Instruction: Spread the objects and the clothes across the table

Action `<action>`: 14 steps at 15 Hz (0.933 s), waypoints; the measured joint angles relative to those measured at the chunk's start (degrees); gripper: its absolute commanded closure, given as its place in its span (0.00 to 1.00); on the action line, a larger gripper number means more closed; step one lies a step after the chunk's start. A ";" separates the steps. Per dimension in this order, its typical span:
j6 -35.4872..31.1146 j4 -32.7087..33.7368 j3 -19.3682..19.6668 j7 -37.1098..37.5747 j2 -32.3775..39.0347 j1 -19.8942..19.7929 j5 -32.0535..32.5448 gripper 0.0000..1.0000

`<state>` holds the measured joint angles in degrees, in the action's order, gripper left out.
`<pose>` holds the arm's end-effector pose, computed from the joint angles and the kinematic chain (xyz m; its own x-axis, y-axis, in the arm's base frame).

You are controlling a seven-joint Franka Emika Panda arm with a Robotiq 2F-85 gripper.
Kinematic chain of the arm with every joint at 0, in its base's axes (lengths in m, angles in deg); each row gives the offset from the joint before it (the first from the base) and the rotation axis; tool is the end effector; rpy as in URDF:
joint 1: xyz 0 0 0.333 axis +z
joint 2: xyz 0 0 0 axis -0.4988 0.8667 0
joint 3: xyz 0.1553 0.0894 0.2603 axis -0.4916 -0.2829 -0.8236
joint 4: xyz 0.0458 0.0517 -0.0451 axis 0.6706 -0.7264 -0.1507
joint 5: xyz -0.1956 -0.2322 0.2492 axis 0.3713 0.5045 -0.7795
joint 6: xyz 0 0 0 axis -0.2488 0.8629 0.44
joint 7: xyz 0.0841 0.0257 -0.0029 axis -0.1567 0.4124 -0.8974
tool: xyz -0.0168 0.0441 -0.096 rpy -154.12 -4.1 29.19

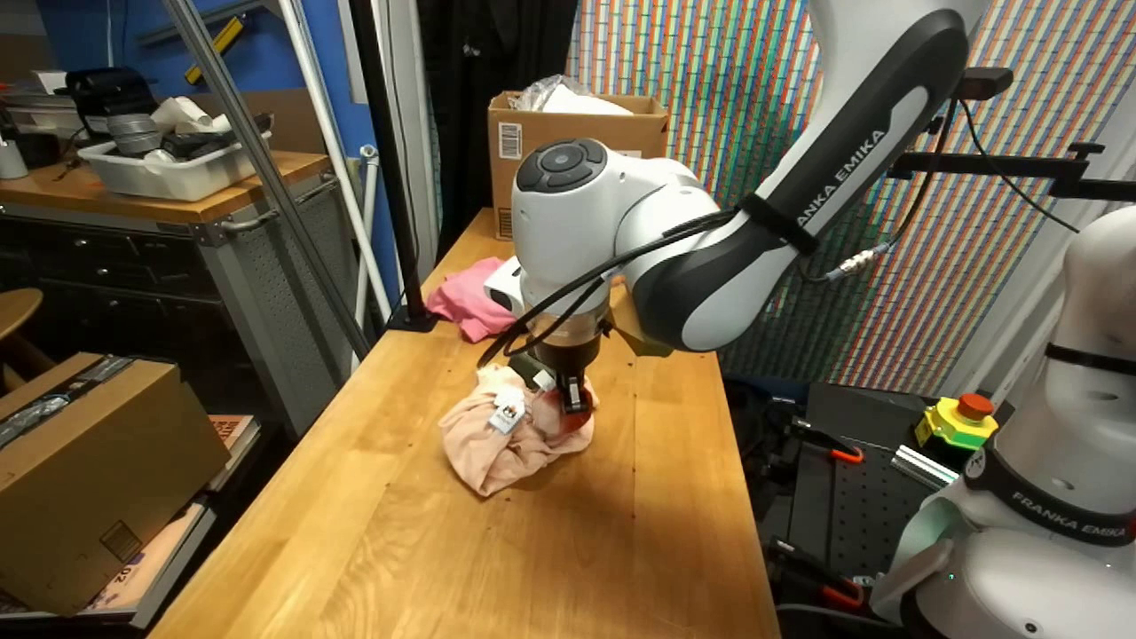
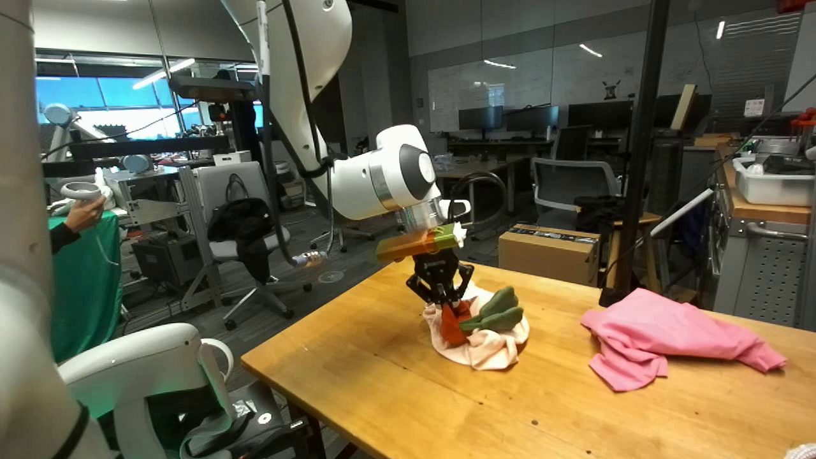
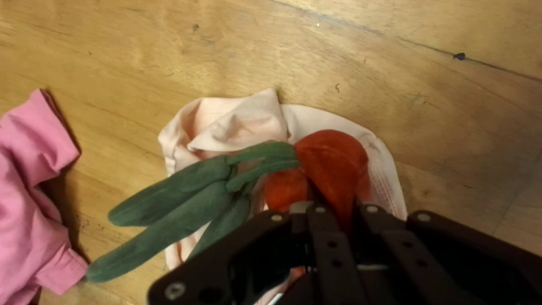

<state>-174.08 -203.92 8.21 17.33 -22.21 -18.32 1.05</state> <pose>0.4913 0.1704 0.2481 0.7647 0.6393 -0.0806 0.6320 -0.7196 0.2876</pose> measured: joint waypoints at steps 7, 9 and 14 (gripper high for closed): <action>6.78 -0.16 -1.71 0.00 -7.07 1.27 0.00 0.96; 9.35 -0.33 -2.61 -0.06 -9.46 1.35 -0.24 0.96; 15.85 -2.51 -5.28 -3.78 -16.03 1.74 -5.47 0.96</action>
<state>-158.23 -206.43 2.93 13.55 -38.24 -16.58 -4.42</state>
